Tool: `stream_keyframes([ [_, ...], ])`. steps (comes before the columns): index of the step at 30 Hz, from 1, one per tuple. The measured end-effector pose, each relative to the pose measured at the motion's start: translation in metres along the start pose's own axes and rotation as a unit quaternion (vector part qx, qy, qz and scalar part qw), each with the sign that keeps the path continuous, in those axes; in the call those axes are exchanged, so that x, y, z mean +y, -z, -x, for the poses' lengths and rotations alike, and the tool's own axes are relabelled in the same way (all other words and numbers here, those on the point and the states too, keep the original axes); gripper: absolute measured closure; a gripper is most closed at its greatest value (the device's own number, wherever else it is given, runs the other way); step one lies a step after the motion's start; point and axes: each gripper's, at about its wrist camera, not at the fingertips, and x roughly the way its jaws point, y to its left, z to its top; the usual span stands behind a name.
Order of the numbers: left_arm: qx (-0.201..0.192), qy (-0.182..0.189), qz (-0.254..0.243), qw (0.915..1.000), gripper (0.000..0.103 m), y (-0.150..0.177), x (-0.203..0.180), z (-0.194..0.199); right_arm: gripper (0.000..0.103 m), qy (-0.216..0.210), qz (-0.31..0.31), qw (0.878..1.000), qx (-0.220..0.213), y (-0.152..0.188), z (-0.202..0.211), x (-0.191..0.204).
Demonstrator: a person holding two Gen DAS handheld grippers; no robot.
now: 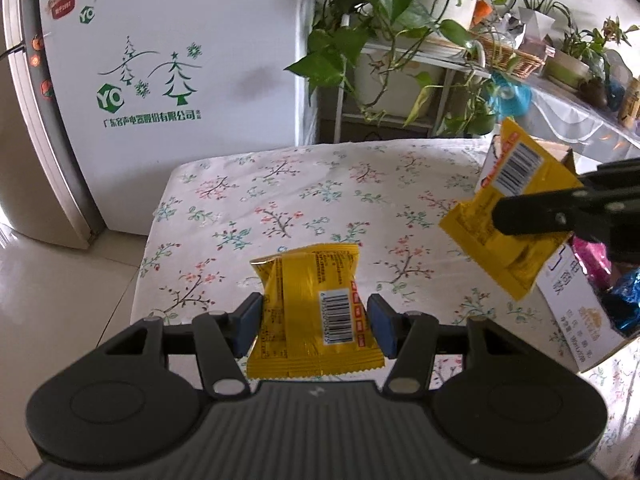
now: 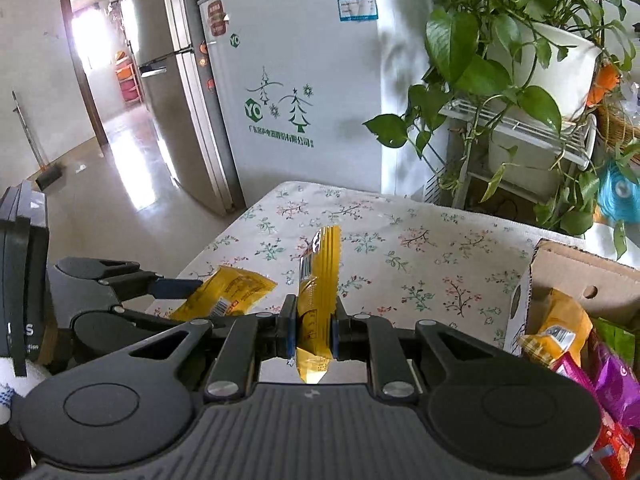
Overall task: Organize snacks
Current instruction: 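Carry both yellow packets over the box and open the left tool while the right tool releases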
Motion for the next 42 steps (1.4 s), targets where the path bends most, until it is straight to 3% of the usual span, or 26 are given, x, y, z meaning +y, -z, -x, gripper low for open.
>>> stream_keyframes([
  [9, -0.024, 0.014, 0.005, 0.9996, 0.047, -0.018, -0.02, 0.016, 0.083, 0.016, -0.014, 0.999, -0.043, -0.012, 0.023, -0.015],
  [23, -0.051, 0.097, -0.015, 0.9938, 0.047, -0.055, -0.088, 0.025, 0.083, 0.083, -0.08, 0.988, -0.106, -0.027, 0.078, -0.082],
  [32, -0.045, 0.159, -0.037, 0.9855, 0.047, -0.067, -0.151, 0.013, 0.083, 0.144, -0.134, 0.976, -0.094, -0.015, 0.084, -0.124],
  [42, -0.024, 0.2, -0.041, 0.9787, 0.046, -0.067, -0.203, -0.006, 0.082, 0.174, -0.175, 0.966, -0.074, -0.007, 0.08, -0.155],
])
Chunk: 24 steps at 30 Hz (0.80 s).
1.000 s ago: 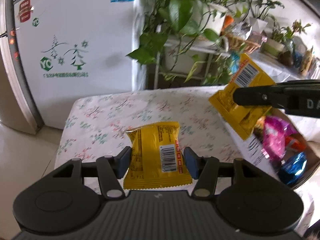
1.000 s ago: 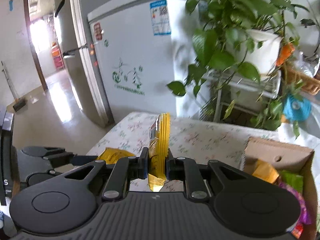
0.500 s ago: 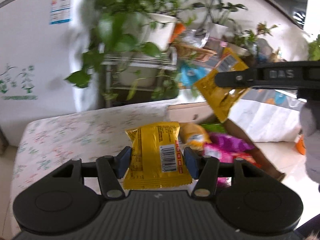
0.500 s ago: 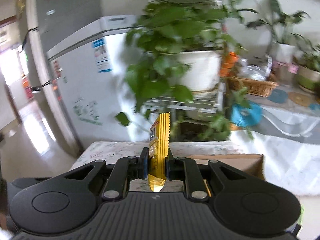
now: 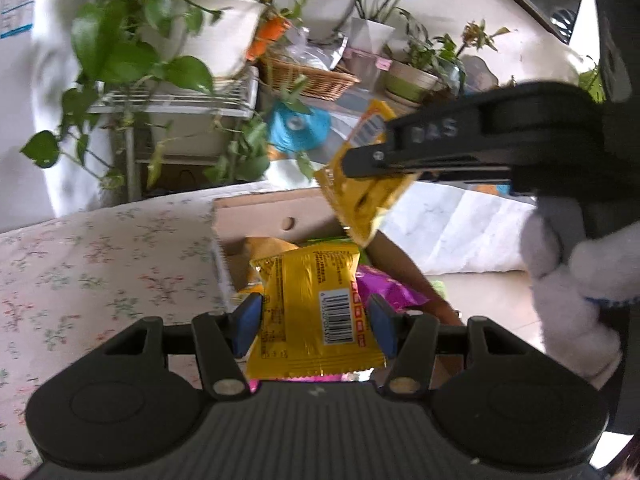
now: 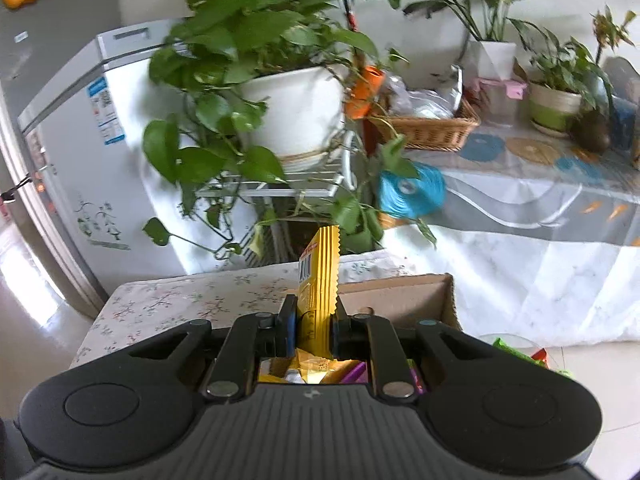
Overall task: Organize snacks
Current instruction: 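Carry both yellow packets over the box and open the left tool while the right tool releases, then withdraw both open tools slightly from the box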
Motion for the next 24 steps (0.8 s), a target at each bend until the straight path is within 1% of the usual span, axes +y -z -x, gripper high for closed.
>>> stream_keyframes([
  [2, 0.001, 0.007, -0.001, 1.0, 0.046, -0.001, -0.006, -0.008, 0.081, 0.011, -0.008, 1.0, 0.001, 0.0, -0.004, -0.004],
  [4, 0.001, 0.009, -0.003, 1.0, 0.038, -0.001, -0.011, -0.013, 0.08, 0.019, -0.012, 1.0, 0.001, 0.0, -0.006, -0.006],
  [5, 0.0, 0.008, -0.004, 1.0, 0.03, 0.0, -0.013, -0.014, 0.077, 0.021, -0.014, 1.0, 0.002, 0.001, -0.006, -0.007],
  [7, 0.0, -0.005, -0.009, 0.9999, 0.025, 0.001, -0.017, -0.014, 0.071, 0.017, -0.014, 1.0, 0.0, 0.001, -0.004, -0.007],
  [9, 0.006, -0.019, -0.014, 0.9997, 0.017, 0.002, -0.019, -0.013, 0.051, 0.018, -0.011, 1.0, -0.002, 0.001, -0.002, -0.005],
  [10, 0.009, -0.025, -0.014, 0.9995, 0.015, 0.001, -0.019, -0.012, 0.047, 0.022, -0.009, 1.0, -0.003, 0.002, -0.001, -0.005],
  [11, 0.011, -0.034, -0.012, 0.9993, 0.009, 0.002, -0.018, -0.011, 0.045, 0.022, -0.008, 1.0, -0.003, 0.002, 0.0, -0.004],
  [12, 0.014, -0.04, -0.01, 0.9991, 0.006, 0.002, -0.016, -0.009, 0.044, 0.022, -0.008, 1.0, -0.003, 0.002, 0.0, -0.004],
  [13, 0.017, -0.045, -0.008, 0.9988, 0.006, 0.003, -0.016, -0.008, 0.042, 0.021, -0.009, 1.0, -0.002, 0.003, 0.001, -0.004],
  [14, 0.022, -0.048, -0.006, 0.9986, 0.006, 0.003, -0.015, -0.006, 0.038, 0.02, -0.009, 1.0, 0.001, 0.004, 0.0, -0.003],
  [15, 0.027, -0.05, -0.005, 0.9984, 0.006, 0.003, -0.014, -0.006, 0.034, 0.023, -0.007, 1.0, 0.004, 0.005, 0.0, -0.002],
  [17, 0.04, -0.061, -0.002, 0.9973, 0.005, 0.004, -0.013, -0.005, 0.03, 0.035, -0.005, 0.999, 0.009, 0.007, 0.001, 0.0],
  [19, 0.047, -0.069, 0.001, 0.9965, 0.005, 0.007, -0.011, -0.002, 0.028, 0.043, -0.009, 0.999, 0.011, 0.009, 0.002, -0.001],
  [21, 0.054, -0.077, 0.003, 0.9956, 0.004, 0.008, -0.009, 0.0, 0.024, 0.056, -0.022, 0.998, 0.018, 0.012, 0.003, -0.003],
  [24, 0.061, -0.091, 0.006, 0.994, 0.004, 0.009, -0.008, 0.003, 0.019, 0.072, -0.032, 0.997, 0.024, 0.016, 0.007, -0.005],
])
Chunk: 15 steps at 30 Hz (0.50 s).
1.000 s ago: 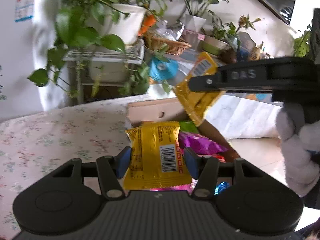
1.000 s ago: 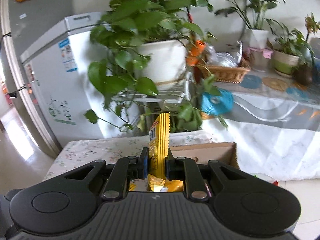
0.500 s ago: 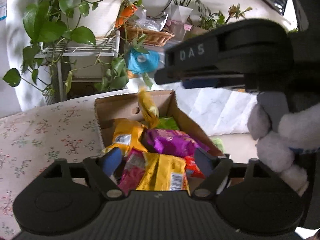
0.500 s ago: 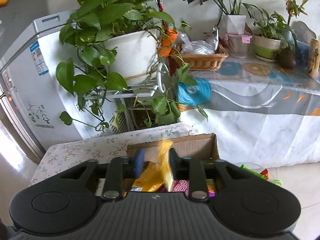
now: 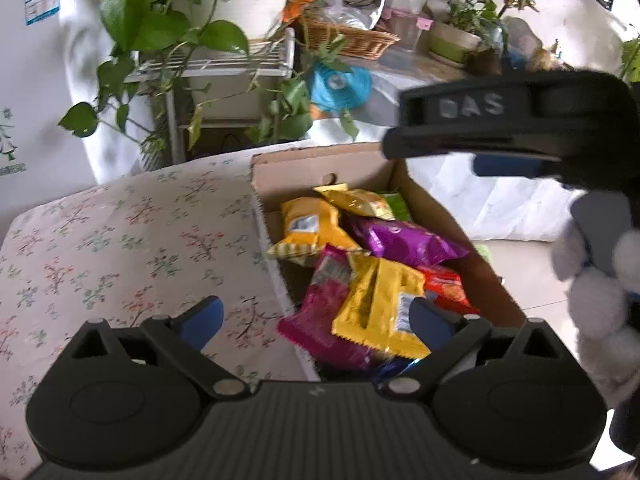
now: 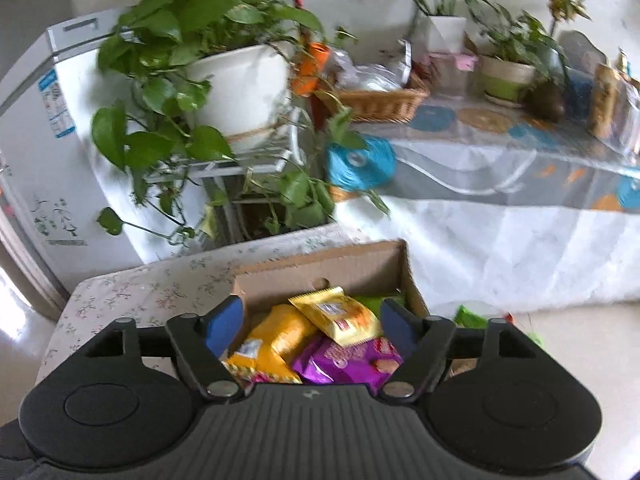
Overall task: Organize snacks
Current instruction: 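Withdraw both open tools slightly from the box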
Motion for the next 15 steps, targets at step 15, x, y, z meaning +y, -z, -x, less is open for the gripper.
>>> stream_keyframes([
  [15, 0.024, -0.065, 0.041, 0.9968, 0.001, -0.004, 0.024, 0.001, 0.0, 0.122, -0.058, 0.99, 0.034, 0.031, 0.014, -0.026],
])
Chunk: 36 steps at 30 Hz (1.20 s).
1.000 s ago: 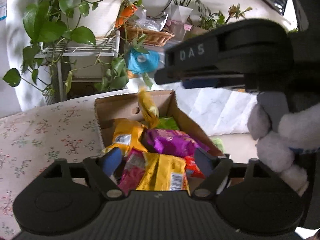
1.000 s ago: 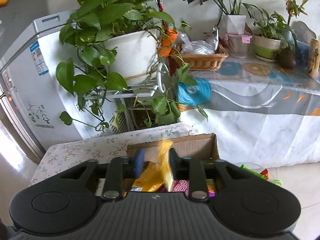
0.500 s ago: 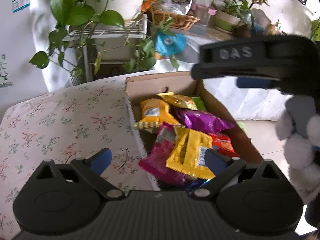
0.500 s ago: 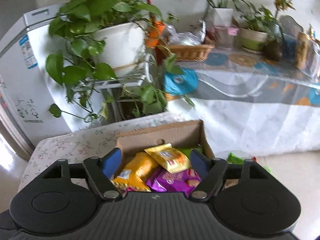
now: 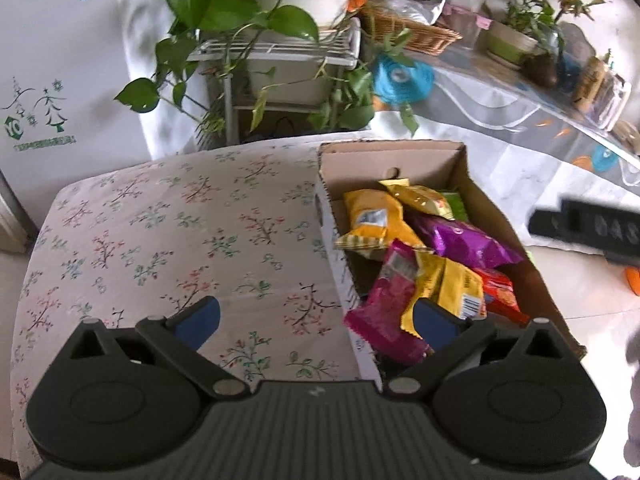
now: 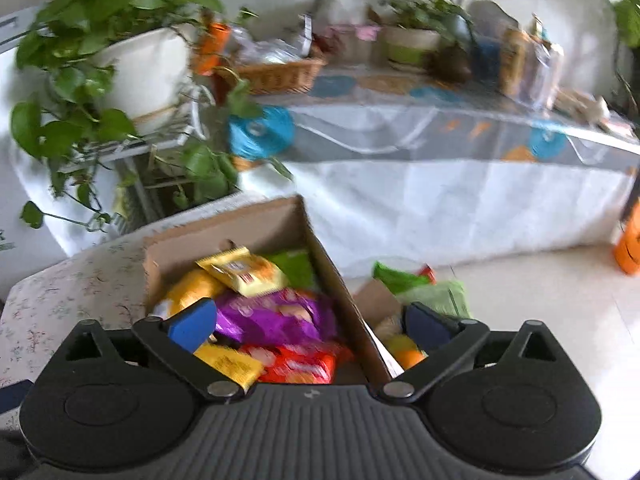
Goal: Organize snacks
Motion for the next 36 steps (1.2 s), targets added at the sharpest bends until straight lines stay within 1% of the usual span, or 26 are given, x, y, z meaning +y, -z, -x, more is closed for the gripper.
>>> stream_keyframes([
  [8, 0.008, -0.025, 0.001, 0.9997, 0.001, -0.007, -0.004, -0.001, 0.0, 0.03, 0.018, 0.999, 0.036, 0.02, -0.001, 0.002],
  [11, 0.008, -0.037, -0.003, 0.9993, 0.001, -0.011, -0.007, -0.002, 0.0, 0.031, 0.019, 0.998, 0.045, 0.022, -0.002, 0.003],
  [13, 0.005, -0.047, -0.009, 0.9989, 0.001, -0.014, -0.01, -0.002, 0.0, 0.031, 0.023, 0.998, 0.044, 0.022, -0.001, 0.005],
  [17, 0.008, -0.05, -0.019, 0.9985, 0.001, -0.017, -0.016, -0.004, 0.0, 0.028, 0.028, 0.998, 0.048, 0.023, -0.001, 0.007],
  [22, 0.004, -0.071, -0.033, 0.9969, 0.001, -0.017, -0.022, -0.006, 0.0, 0.033, 0.036, 0.998, 0.049, 0.022, -0.002, 0.009],
  [29, 0.001, -0.075, -0.027, 0.9968, 0.001, -0.022, -0.019, -0.006, 0.0, 0.026, 0.031, 0.998, 0.046, 0.02, -0.001, 0.01],
  [33, 0.002, -0.085, -0.047, 0.9953, 0.001, -0.024, -0.024, -0.006, 0.0, 0.023, 0.026, 0.998, 0.044, 0.02, 0.0, 0.009],
  [36, -0.002, -0.101, -0.072, 0.9923, 0.001, -0.023, -0.031, -0.007, 0.0, 0.021, 0.023, 0.999, 0.042, 0.019, 0.0, 0.009],
])
